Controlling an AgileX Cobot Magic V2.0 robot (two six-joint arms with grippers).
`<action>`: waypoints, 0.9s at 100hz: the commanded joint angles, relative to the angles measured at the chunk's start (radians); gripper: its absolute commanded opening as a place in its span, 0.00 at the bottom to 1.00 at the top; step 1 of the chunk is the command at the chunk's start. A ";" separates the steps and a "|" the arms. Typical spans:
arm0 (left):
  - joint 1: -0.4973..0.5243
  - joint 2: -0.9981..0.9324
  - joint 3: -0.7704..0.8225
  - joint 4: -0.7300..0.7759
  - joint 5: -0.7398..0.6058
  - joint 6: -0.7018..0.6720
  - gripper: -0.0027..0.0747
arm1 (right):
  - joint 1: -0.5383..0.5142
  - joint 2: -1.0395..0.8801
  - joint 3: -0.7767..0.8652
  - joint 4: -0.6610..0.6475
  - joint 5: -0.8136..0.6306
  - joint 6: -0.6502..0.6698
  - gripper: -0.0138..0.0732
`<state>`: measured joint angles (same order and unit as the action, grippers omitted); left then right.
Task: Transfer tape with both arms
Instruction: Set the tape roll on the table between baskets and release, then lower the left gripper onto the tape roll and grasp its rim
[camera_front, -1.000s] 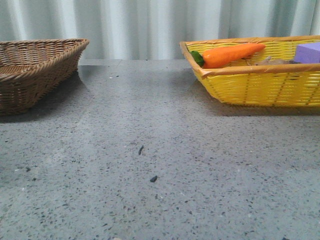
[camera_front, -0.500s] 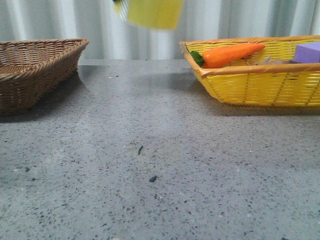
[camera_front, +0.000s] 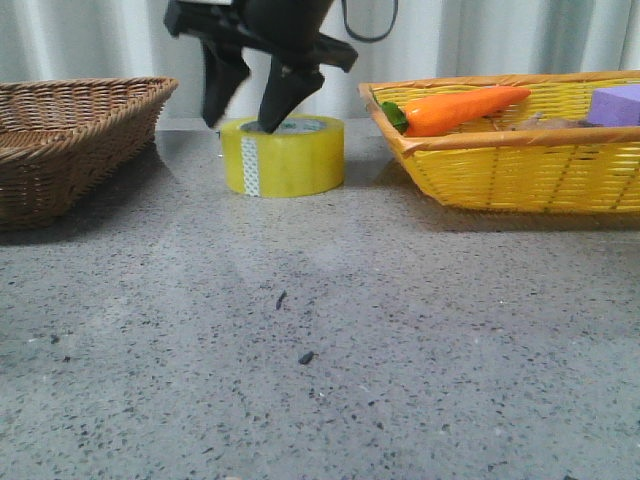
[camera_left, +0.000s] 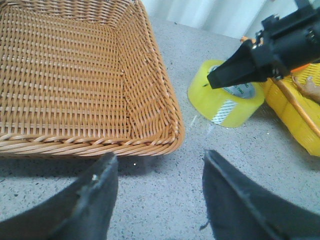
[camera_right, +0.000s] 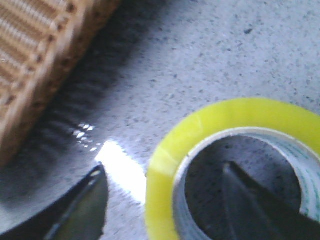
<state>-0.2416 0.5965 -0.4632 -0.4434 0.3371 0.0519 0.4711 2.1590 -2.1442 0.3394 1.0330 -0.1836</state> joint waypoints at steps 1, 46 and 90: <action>-0.010 0.004 -0.048 -0.013 -0.039 0.018 0.48 | 0.000 -0.123 -0.058 0.051 0.026 -0.001 0.68; -0.123 0.235 -0.503 -0.011 0.008 0.283 0.48 | 0.002 -0.628 -0.023 0.054 0.237 -0.044 0.11; -0.153 0.850 -1.108 -0.007 0.473 0.232 0.48 | 0.002 -1.276 0.616 -0.138 -0.047 -0.047 0.11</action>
<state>-0.3871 1.3640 -1.4254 -0.4335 0.7572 0.3244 0.4711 0.9902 -1.6386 0.2332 1.1597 -0.2239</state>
